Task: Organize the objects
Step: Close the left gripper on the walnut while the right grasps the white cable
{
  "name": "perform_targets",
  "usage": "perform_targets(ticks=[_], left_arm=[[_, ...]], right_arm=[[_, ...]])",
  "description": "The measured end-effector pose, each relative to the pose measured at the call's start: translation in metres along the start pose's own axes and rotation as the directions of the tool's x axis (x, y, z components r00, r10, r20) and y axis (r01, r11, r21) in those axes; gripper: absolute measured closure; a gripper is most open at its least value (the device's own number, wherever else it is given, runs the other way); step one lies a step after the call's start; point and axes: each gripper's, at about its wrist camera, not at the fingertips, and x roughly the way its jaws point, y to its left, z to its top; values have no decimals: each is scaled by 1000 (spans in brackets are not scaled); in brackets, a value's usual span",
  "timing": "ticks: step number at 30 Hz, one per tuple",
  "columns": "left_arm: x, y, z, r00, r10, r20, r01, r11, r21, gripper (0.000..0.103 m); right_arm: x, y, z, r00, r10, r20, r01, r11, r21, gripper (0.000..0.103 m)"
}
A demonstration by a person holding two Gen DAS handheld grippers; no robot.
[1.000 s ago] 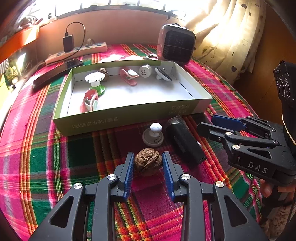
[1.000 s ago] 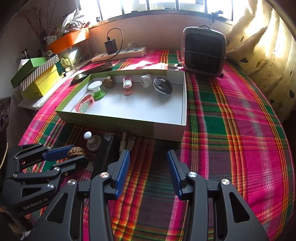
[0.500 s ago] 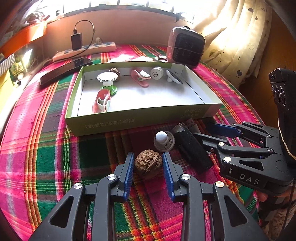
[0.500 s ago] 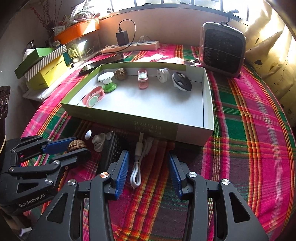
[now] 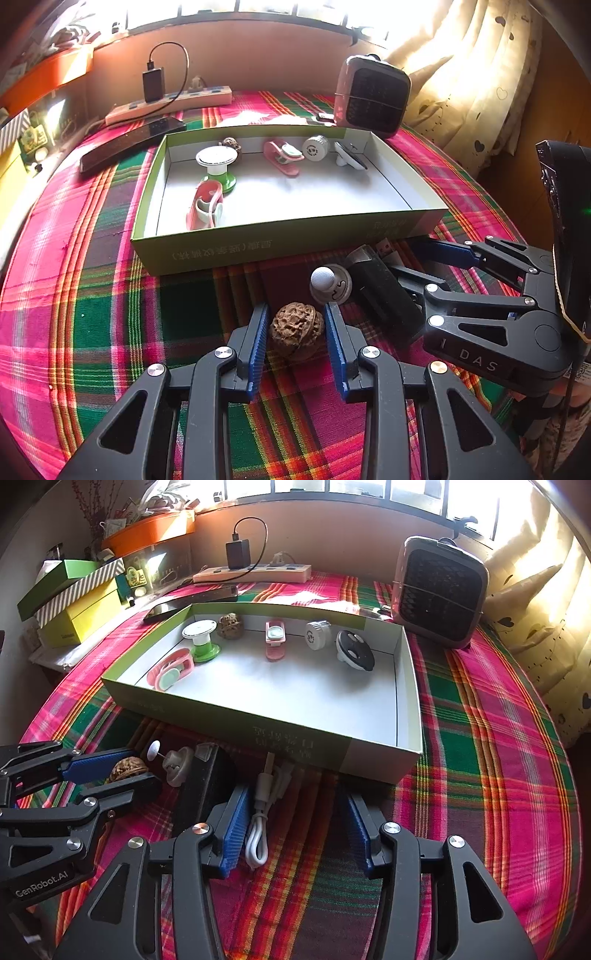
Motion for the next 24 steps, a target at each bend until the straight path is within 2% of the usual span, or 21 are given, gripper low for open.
perform_targets(ticks=[9, 11, 15, 18, 24], left_arm=[[0, 0, 0, 1000, 2, 1, -2, 1000, -1, 75], [0, 0, 0, 1000, 4, 1, -4, 1000, -2, 76], [-1, 1, 0, 1000, 1, 3, -1, 1000, -7, 76], [-1, 1, 0, 1000, 0, 2, 0, 1000, -8, 76], [-1, 1, 0, 1000, 1, 3, -1, 1000, -6, 76]], right_arm=[[-1, -3, -1, 1000, 2, 4, -2, 1000, 9, 56], [-2, -5, -2, 1000, -2, 7, 2, 1000, 16, 63], [-3, -6, -3, 1000, 4, 10, -4, 1000, 18, 70], [-3, -3, -2, 1000, 12, 12, -12, 1000, 7, 82], [-4, -3, -3, 1000, 17, 13, -17, 1000, 12, 85]])
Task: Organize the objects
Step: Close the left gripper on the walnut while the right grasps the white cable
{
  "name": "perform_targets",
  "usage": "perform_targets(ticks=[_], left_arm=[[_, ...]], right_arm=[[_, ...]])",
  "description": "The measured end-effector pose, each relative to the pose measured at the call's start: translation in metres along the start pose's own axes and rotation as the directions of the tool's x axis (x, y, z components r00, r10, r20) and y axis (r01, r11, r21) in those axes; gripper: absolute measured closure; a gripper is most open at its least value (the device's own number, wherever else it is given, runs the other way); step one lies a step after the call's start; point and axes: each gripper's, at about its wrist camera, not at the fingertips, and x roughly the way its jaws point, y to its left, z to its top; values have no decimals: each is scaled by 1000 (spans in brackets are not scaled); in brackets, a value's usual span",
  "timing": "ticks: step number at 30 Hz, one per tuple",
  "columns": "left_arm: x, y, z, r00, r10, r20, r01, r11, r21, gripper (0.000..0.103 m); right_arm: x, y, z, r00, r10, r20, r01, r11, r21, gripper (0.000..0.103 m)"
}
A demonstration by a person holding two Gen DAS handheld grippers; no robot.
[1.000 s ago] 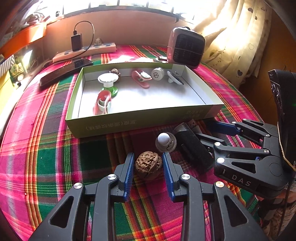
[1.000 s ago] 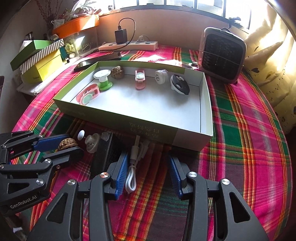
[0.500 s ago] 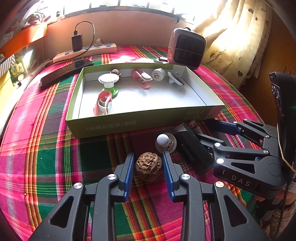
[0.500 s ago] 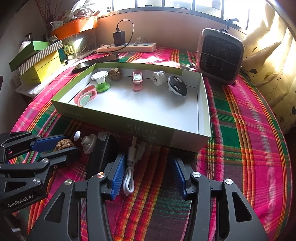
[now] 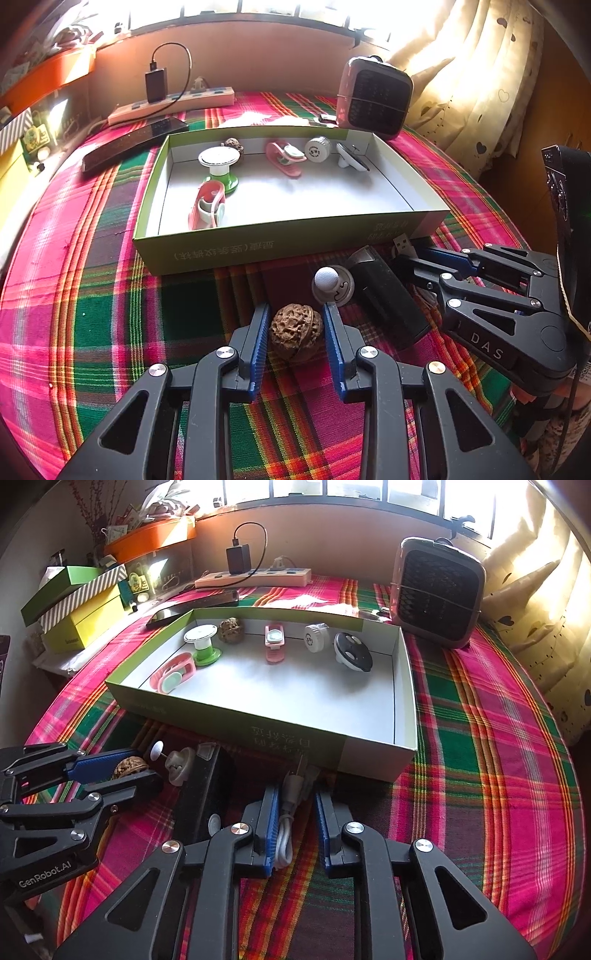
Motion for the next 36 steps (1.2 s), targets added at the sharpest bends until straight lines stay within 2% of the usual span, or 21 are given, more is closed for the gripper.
perform_targets(ticks=[36], left_arm=[[-3, 7, 1, 1000, -1, 9, 2, 1000, -30, 76]], right_arm=[[-4, -3, -2, 1000, 19, 10, -19, 999, 29, 88]])
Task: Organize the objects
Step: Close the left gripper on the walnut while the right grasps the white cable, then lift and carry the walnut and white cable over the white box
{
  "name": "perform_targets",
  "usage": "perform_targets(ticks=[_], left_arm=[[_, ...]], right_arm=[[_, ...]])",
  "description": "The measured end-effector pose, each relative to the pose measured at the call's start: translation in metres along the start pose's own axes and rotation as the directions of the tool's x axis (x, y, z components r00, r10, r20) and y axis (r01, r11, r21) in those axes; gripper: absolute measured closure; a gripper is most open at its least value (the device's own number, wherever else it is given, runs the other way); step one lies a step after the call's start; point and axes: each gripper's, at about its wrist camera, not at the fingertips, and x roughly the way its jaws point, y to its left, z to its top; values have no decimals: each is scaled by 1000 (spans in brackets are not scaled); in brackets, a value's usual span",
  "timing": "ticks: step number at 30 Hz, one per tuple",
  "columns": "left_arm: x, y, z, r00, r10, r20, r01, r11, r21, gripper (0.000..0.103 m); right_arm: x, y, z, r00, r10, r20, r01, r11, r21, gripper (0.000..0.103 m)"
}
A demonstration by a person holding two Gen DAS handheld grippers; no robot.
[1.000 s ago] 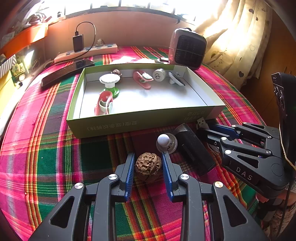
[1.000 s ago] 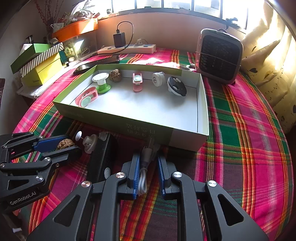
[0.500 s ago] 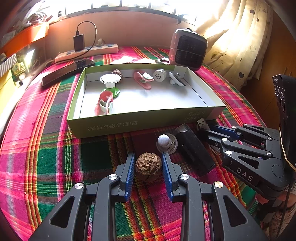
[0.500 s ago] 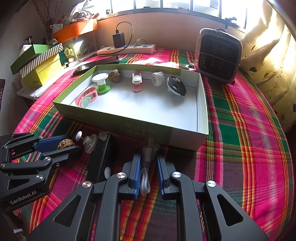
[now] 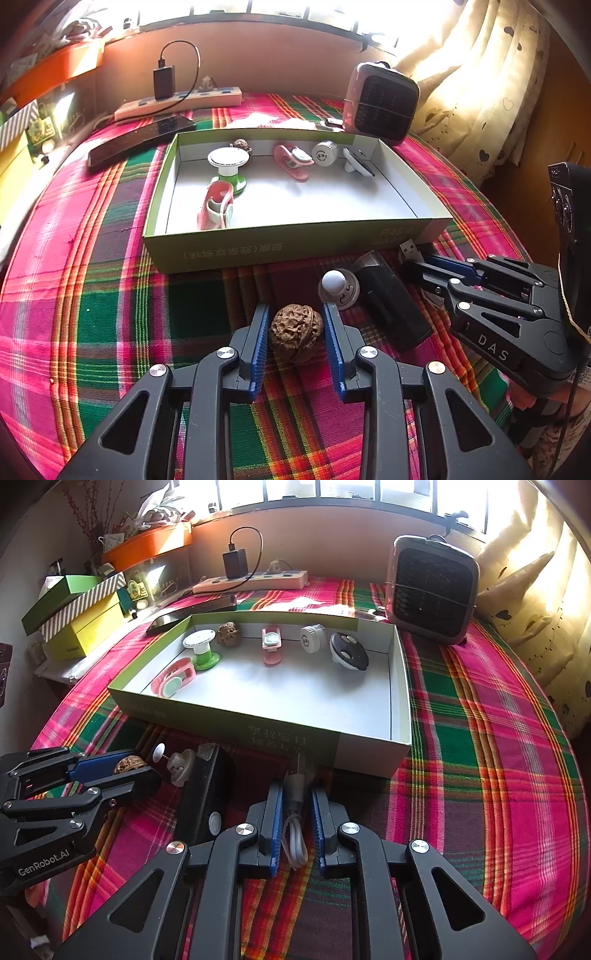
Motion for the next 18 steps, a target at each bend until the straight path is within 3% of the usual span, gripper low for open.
perform_targets(ticks=[18], left_arm=[[-11, -1, 2, 1000, 14, 26, -14, 1000, -2, 76]], right_arm=[[-12, -2, 2, 999, 14, 30, -15, 1000, 12, 88]])
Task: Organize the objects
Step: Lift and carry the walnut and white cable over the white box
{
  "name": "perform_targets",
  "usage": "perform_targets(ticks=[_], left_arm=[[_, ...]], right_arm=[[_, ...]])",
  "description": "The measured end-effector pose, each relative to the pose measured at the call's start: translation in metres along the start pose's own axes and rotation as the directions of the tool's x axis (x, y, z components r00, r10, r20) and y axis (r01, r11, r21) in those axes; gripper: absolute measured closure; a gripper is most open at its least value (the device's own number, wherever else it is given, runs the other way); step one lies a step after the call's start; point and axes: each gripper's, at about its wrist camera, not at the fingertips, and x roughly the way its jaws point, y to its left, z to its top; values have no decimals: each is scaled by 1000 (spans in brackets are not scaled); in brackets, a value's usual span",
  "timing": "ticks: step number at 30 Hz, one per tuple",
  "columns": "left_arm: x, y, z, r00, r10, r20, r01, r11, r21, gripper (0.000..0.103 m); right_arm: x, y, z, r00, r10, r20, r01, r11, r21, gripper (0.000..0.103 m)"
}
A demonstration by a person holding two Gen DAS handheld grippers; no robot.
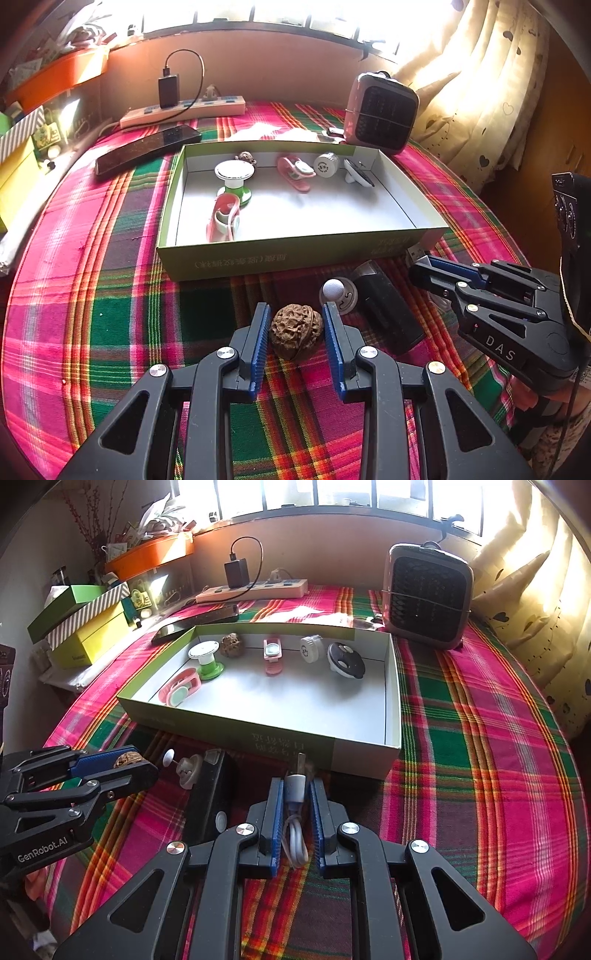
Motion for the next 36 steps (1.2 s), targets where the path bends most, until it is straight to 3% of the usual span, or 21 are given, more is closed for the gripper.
perform_targets(ticks=[18, 36], left_arm=[[-18, 2, 16, 999, -5, 50, 6, 1000, -10, 76], [-9, 15, 45, 997, 17, 76, -16, 1000, -22, 76]], right_arm=[[-17, 0, 21, 997, 62, 43, -61, 998, -10, 88], [8, 7, 68, 989, 147, 12, -146, 988, -50, 88]])
